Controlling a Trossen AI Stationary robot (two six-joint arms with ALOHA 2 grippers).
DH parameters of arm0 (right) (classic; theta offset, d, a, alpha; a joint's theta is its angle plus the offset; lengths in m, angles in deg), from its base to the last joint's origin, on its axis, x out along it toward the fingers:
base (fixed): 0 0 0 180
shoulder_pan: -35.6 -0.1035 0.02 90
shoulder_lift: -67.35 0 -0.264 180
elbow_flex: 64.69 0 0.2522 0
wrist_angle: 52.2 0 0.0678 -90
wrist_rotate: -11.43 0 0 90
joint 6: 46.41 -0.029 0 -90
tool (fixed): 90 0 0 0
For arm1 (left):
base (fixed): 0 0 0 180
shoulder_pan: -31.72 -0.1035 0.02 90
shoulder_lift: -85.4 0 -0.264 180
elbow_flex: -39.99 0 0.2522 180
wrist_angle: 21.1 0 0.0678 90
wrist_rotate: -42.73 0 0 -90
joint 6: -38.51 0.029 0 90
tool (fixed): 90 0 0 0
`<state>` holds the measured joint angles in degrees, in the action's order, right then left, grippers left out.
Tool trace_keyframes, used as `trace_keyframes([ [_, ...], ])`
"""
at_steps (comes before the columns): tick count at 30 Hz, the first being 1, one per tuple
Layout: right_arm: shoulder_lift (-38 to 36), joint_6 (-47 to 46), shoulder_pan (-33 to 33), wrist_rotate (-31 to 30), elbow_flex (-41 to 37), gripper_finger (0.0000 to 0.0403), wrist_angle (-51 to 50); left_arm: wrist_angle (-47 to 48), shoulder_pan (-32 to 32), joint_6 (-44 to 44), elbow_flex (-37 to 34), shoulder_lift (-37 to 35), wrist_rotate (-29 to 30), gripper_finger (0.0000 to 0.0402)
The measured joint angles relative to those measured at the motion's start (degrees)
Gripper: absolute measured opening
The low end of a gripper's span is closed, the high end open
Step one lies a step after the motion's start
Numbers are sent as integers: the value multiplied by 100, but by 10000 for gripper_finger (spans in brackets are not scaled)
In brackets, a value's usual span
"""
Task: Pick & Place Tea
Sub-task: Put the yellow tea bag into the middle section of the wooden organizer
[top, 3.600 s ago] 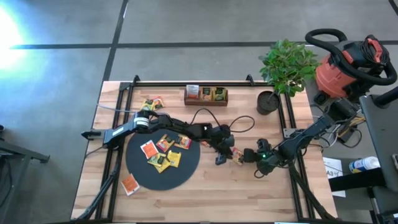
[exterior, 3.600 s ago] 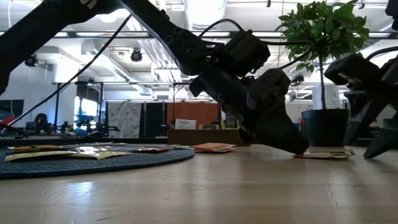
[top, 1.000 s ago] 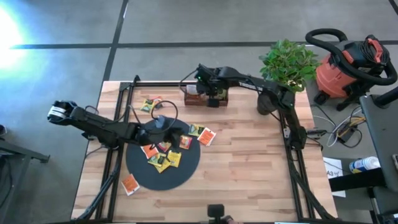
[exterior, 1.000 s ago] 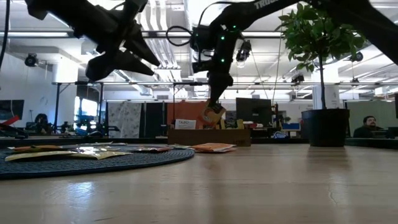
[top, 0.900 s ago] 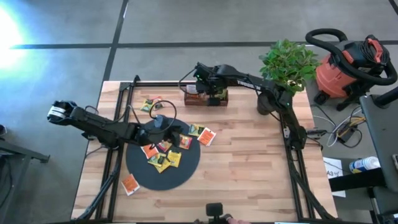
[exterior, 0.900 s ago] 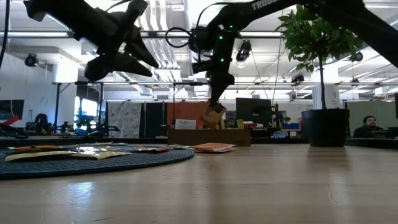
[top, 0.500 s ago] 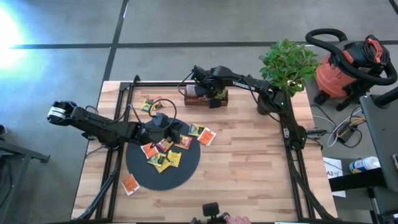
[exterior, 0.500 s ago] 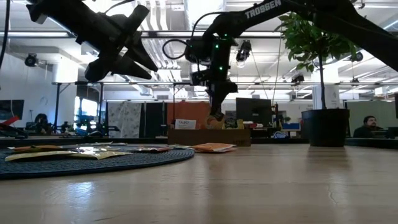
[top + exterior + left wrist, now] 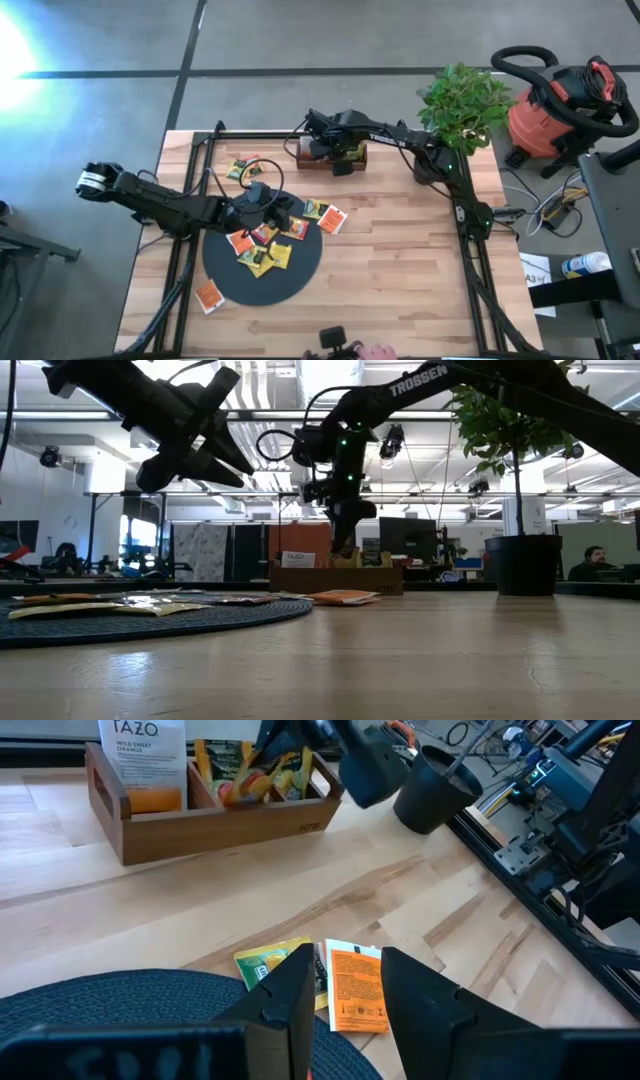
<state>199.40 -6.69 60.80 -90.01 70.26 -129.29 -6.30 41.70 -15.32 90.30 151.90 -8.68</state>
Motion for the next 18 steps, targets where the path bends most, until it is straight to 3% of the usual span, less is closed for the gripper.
trace_keyframes([
  [18, 120, -27, -18, -75, -35, 22, 586, 2, 0, 21, -17, 0, -58, 113],
])
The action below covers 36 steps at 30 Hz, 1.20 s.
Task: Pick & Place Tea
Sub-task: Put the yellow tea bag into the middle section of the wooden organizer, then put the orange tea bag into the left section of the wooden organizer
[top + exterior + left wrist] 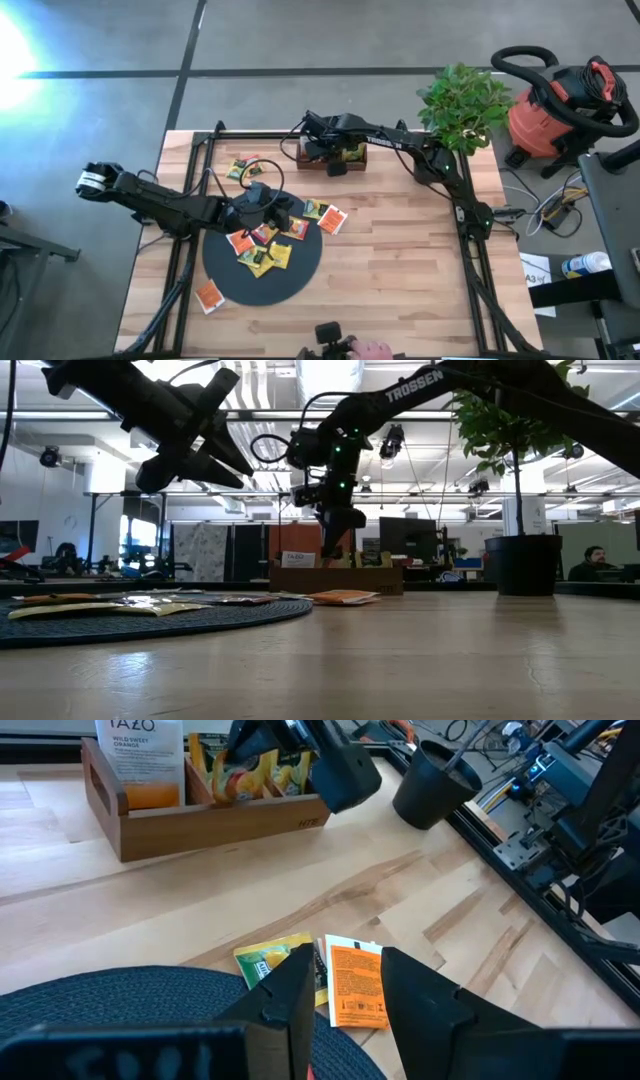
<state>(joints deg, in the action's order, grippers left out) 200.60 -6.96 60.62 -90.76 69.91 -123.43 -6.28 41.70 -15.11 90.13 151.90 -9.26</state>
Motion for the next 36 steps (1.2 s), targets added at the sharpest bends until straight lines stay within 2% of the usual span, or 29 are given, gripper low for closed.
trace_keyframes([
  [4, 0, -484, 75, -331, 0, 54, 144, 2, 0, 2, 0, -1, -1, 113],
  [8, 0, -494, 121, -708, 0, 91, 126, 2, 0, 3, 0, -1, -3, 113],
  [16, -235, -692, 82, -681, 127, 142, 64, 52, 0, 51, 0, -1, -33, 113],
  [19, -505, -1062, 60, -12, 131, 149, -50, 324, 0, 212, 0, -1, -339, 113],
  [24, -1015, -2056, 33, 2342, 111, 149, -186, 1326, 10, 131, 0, -1, -1036, 113],
  [25, -1051, -2215, 16, 2631, 111, 148, -306, 1541, 19, 114, 0, -1, -1203, 113],
  [28, -1082, -2582, -54, 2820, 98, 142, -896, 2067, 52, 103, 0, -1, -1666, 113],
  [31, -1092, -2725, -221, 2827, -67, 137, -1382, 2318, 115, 99, -2, -1, -1832, 113],
  [34, -1102, -2873, -499, 3140, -450, 133, -1676, 2105, 146, 141, -4, 1, -1826, 113],
  [36, -1121, -2873, -715, 3348, -842, 131, -1730, 1599, 145, 385, -4, 32, -1719, 113],
])
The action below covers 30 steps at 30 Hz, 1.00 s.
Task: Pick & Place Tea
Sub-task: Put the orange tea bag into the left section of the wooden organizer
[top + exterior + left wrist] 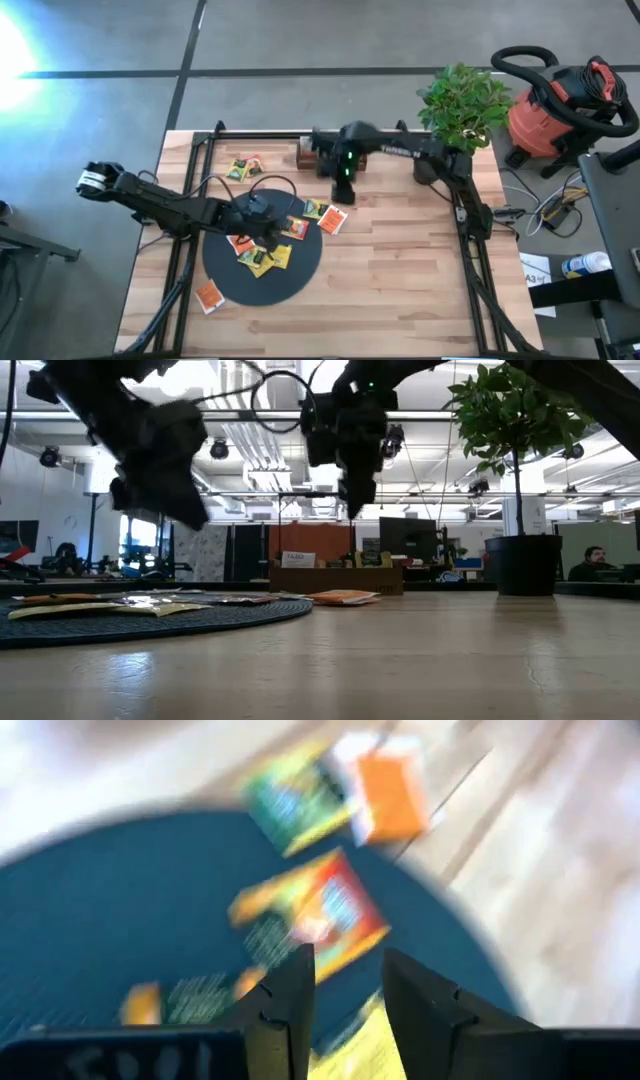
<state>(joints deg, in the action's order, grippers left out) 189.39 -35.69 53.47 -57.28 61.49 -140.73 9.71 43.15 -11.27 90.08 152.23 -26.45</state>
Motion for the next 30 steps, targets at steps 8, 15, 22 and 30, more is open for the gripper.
trace_keyframes([
  [8, -856, -1184, -441, 44, -2319, 129, 1712, -1719, -526, 1727, -7, 605, -712, 113],
  [15, -2200, -3493, -347, -410, -4339, 125, 4214, -3541, -873, 2275, 71, 1472, -1718, 113],
  [22, -2349, -4881, -359, -330, -5420, 125, 5456, -3586, -1011, 2072, 603, 2615, -2054, 113],
  [30, -2338, -5092, -420, -790, -5675, 125, 5722, -2200, -1026, 2118, 1665, 3514, -2082, 113],
])
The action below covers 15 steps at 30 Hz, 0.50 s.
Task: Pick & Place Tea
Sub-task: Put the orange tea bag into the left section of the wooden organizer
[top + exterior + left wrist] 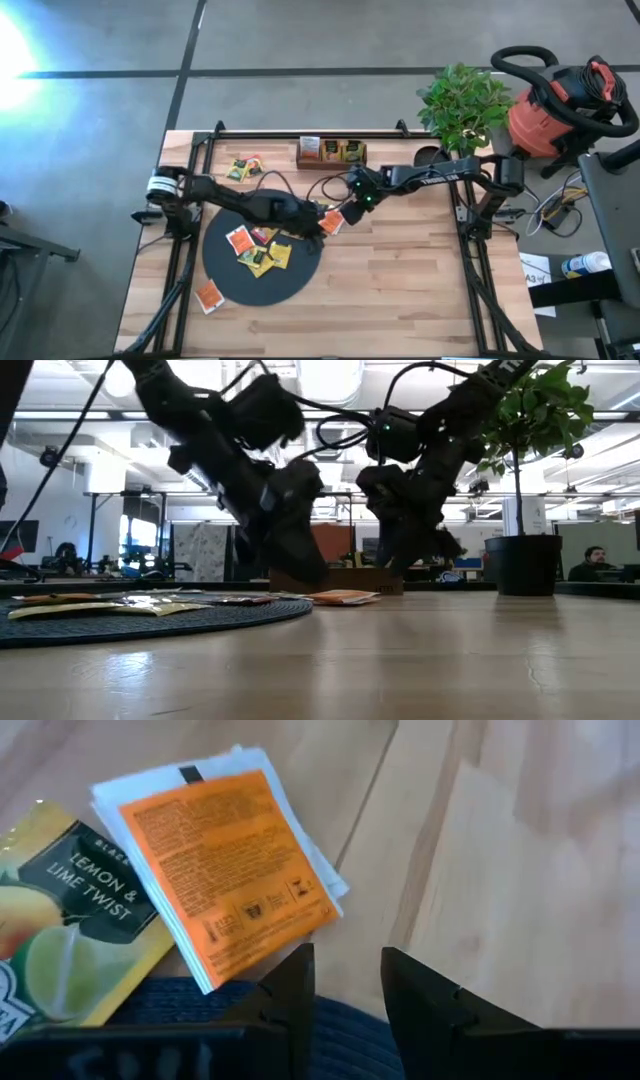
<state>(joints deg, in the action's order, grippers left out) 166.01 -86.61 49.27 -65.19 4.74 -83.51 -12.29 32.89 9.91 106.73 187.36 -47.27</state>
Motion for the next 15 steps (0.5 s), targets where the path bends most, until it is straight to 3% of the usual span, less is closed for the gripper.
trace_keyframes([
  [9, 212, 57, 0, 2, -189, 125, 502, 347, -51, -13, 348, 321, 78, 113],
  [15, 196, 206, 65, -138, -161, 125, 557, 430, -38, -304, 344, -75, 112, 113],
])
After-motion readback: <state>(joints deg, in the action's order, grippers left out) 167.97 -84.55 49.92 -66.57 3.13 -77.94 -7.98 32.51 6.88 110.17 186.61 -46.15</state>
